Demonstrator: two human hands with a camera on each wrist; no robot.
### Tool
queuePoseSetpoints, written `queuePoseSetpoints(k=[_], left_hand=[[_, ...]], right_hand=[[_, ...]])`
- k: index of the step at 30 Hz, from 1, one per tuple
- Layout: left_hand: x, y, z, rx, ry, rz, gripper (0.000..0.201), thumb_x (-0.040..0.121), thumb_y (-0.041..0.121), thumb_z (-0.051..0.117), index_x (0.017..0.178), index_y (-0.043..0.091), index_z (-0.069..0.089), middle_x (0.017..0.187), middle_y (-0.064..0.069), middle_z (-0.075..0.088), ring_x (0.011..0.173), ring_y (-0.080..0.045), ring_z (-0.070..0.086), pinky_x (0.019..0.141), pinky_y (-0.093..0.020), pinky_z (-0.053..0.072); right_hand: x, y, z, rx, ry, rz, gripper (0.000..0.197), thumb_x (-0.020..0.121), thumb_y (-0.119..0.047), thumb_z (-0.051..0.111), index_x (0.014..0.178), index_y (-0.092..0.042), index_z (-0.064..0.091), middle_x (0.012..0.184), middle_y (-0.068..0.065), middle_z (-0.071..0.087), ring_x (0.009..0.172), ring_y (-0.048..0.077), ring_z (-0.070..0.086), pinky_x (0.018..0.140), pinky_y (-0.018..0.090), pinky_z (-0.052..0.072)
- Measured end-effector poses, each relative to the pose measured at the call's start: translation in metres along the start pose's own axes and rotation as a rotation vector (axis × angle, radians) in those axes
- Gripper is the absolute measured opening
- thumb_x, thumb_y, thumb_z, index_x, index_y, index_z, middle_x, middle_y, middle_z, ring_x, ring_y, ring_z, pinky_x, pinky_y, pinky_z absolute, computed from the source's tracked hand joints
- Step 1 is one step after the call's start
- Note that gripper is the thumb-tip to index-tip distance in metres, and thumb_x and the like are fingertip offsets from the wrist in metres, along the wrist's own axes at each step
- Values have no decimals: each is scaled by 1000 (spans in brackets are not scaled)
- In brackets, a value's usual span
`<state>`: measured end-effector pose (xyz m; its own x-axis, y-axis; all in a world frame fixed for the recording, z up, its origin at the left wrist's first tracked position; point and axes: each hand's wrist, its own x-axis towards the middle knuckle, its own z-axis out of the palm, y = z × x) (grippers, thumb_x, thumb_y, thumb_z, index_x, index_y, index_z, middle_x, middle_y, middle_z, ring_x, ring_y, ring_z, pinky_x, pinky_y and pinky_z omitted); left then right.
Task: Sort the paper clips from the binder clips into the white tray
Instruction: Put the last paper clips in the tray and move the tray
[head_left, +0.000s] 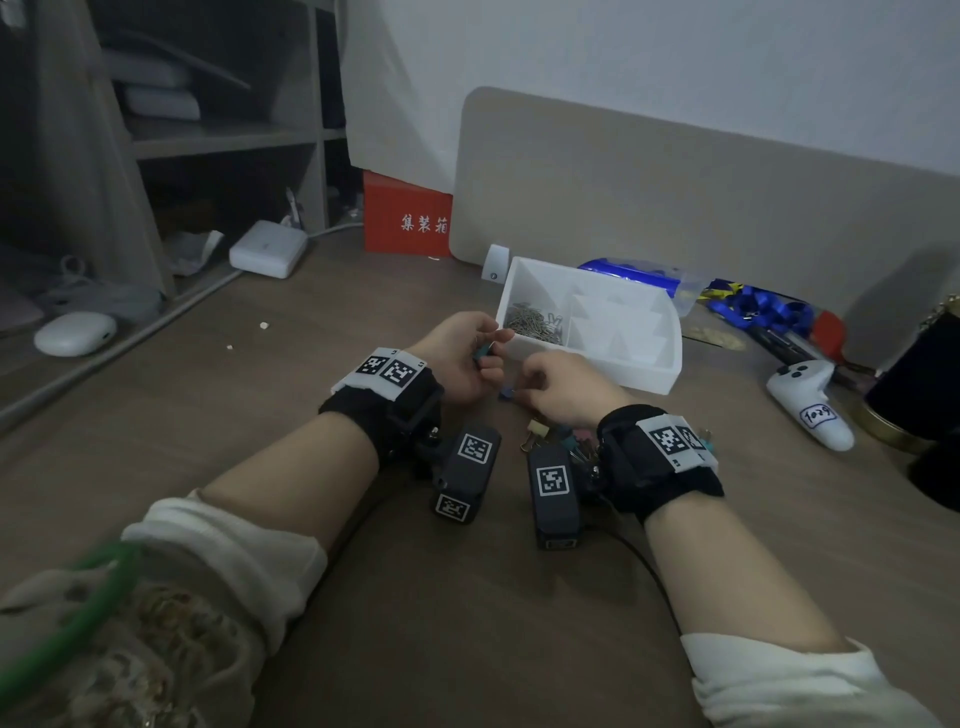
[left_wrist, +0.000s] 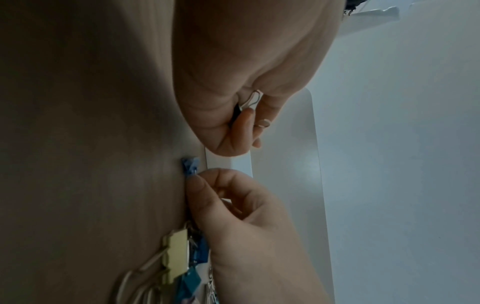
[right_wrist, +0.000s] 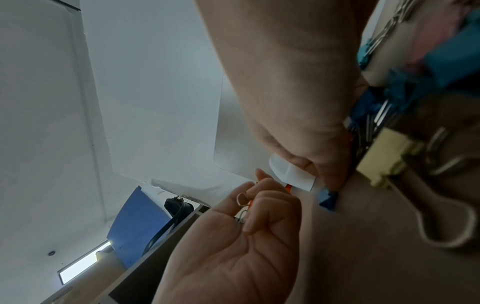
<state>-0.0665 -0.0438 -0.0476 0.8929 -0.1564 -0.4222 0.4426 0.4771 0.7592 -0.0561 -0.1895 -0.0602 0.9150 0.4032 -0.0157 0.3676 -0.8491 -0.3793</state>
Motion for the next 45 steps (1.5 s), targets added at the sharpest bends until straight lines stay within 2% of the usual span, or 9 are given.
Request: queuePoseSetpoints(k=[8,12,17,24,28,31,37,42,45], left_hand=[[3,-2,0,13,13,-9,25,95,18,36,79,8,52,66,0,34,34,-9,30,35,-13,25],[4,-2,-1,29,22,-15,25,95,18,37,80,8,53,66,0,36,37,-9,31,35,-14,26],[1,-3,0,49,34,-23,25,96,19,37,81,7,53,66,0,36,48,-9,28,35,-14,26],[-2,-2,0,104,5,-78,25,97,21,36,84,7,52,67,0,38,46,-8,28,32,-14,22],[-2,-3,0,131,-22,-116,30,98,27,34,84,7,52,68,-1,38,51,-8,27,35,-16,22],[-5,-3,1,142,-52,-145,35,98,36,31,84,9,49,69,-1,38,53,-8,29,38,-17,21],[-6,-3,2,107,-110,-137,41,96,47,28,92,11,48,67,-2,43,51,-11,39,38,-15,24],[-5,0,0,42,-21,-99,33,97,34,37,77,10,48,64,1,41,34,-6,36,30,-12,17],[-4,-1,-1,70,-28,-87,30,96,25,38,72,11,47,57,3,40,29,-4,33,26,-12,16]], right_hand=[[-3,-1,-1,28,3,88,13,93,-24,60,82,-20,56,79,1,58,69,19,58,51,27,46],[-7,-3,-2,27,14,81,13,92,-22,62,80,-20,58,83,4,62,74,24,63,60,35,55],[-10,-2,-3,74,80,94,22,94,-18,57,73,-23,56,81,3,60,67,18,58,44,25,45],[-7,1,-2,180,205,92,7,94,-19,57,92,-14,60,81,1,59,66,11,55,47,23,42],[-7,-3,-8,284,355,18,4,94,-14,57,90,-13,58,76,-7,52,66,1,48,53,10,37],[-7,-8,-13,335,426,-43,4,93,-16,60,89,-16,59,78,-9,53,71,1,47,62,12,36],[-16,-20,-17,377,236,-153,3,88,-16,66,88,-19,66,80,-5,67,72,1,59,64,10,41],[-25,-17,-25,286,343,-123,7,92,-24,61,95,-21,65,95,-6,64,86,10,57,70,19,43],[-30,-7,-26,130,188,-22,25,90,-33,63,111,-21,60,111,-5,59,84,9,56,73,24,43]])
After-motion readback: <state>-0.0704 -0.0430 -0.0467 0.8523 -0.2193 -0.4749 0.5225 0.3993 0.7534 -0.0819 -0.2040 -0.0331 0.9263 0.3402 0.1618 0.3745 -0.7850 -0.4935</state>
